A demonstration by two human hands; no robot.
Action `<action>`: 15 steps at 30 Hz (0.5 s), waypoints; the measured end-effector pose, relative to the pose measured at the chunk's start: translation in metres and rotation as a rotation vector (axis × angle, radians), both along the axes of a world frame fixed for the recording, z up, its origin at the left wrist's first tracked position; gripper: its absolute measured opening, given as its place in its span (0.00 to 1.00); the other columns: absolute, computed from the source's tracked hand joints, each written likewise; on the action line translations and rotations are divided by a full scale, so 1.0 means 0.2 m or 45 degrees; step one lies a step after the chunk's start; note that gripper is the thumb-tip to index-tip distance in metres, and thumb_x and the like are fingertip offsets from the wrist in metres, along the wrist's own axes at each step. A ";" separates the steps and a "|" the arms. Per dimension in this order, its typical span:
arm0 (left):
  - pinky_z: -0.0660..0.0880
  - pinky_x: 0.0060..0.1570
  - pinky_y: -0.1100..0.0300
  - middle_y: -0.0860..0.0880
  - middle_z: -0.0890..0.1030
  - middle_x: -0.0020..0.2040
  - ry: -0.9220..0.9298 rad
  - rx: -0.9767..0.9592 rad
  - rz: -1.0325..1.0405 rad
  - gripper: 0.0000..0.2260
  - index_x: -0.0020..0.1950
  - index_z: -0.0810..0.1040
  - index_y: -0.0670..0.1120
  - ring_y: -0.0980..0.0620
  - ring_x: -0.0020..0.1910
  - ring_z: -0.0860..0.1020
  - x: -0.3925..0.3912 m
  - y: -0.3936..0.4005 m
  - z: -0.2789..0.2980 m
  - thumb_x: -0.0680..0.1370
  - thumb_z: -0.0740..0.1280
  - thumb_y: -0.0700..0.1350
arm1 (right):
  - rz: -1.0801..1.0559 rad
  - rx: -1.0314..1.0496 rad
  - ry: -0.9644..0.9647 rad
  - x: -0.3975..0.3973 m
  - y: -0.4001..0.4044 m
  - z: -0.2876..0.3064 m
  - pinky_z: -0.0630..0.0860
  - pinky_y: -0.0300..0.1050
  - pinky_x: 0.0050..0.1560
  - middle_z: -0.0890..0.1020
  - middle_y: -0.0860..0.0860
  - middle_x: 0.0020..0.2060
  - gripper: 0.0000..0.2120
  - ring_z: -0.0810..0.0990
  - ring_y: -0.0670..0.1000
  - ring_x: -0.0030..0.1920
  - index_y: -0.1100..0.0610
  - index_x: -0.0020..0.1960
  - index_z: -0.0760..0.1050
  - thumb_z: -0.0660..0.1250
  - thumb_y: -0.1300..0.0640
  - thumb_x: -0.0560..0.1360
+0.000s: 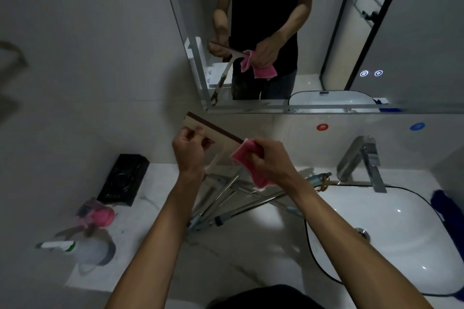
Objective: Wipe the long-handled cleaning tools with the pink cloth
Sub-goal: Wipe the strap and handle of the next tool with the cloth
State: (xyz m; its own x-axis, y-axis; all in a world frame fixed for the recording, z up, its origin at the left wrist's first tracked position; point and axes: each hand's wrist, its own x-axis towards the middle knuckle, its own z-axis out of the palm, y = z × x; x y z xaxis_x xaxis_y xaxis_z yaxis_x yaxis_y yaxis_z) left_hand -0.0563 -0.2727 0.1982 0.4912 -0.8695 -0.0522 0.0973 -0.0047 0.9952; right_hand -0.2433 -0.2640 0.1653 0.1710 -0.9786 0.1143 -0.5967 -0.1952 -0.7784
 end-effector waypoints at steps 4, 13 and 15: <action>0.83 0.46 0.56 0.44 0.82 0.47 0.048 -0.001 0.093 0.08 0.55 0.78 0.36 0.50 0.44 0.83 0.11 -0.04 0.00 0.82 0.65 0.41 | -0.063 -0.033 0.068 0.00 -0.01 0.03 0.82 0.53 0.47 0.84 0.48 0.43 0.07 0.82 0.50 0.43 0.52 0.53 0.81 0.68 0.56 0.76; 0.83 0.45 0.55 0.41 0.83 0.51 0.167 0.027 -0.031 0.05 0.53 0.78 0.43 0.45 0.46 0.83 0.12 -0.10 -0.03 0.79 0.70 0.42 | -0.660 0.280 -1.357 0.19 0.02 0.12 0.80 0.46 0.44 0.82 0.53 0.41 0.05 0.81 0.52 0.42 0.59 0.51 0.79 0.66 0.65 0.79; 0.79 0.59 0.45 0.38 0.79 0.59 -0.193 0.087 0.052 0.20 0.63 0.74 0.40 0.40 0.57 0.80 0.16 -0.11 -0.04 0.75 0.74 0.45 | -0.638 0.147 -1.186 0.20 0.02 0.15 0.80 0.42 0.42 0.83 0.53 0.43 0.04 0.83 0.51 0.43 0.57 0.50 0.80 0.67 0.64 0.79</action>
State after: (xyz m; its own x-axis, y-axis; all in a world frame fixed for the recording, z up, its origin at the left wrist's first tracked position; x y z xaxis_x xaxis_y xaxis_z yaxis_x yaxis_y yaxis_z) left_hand -0.0241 -0.2954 0.1893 0.5330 -0.8455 -0.0330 -0.0523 -0.0718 0.9961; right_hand -0.2034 -0.2595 0.1953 -0.3615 -0.9264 -0.1055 0.2521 0.0118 -0.9676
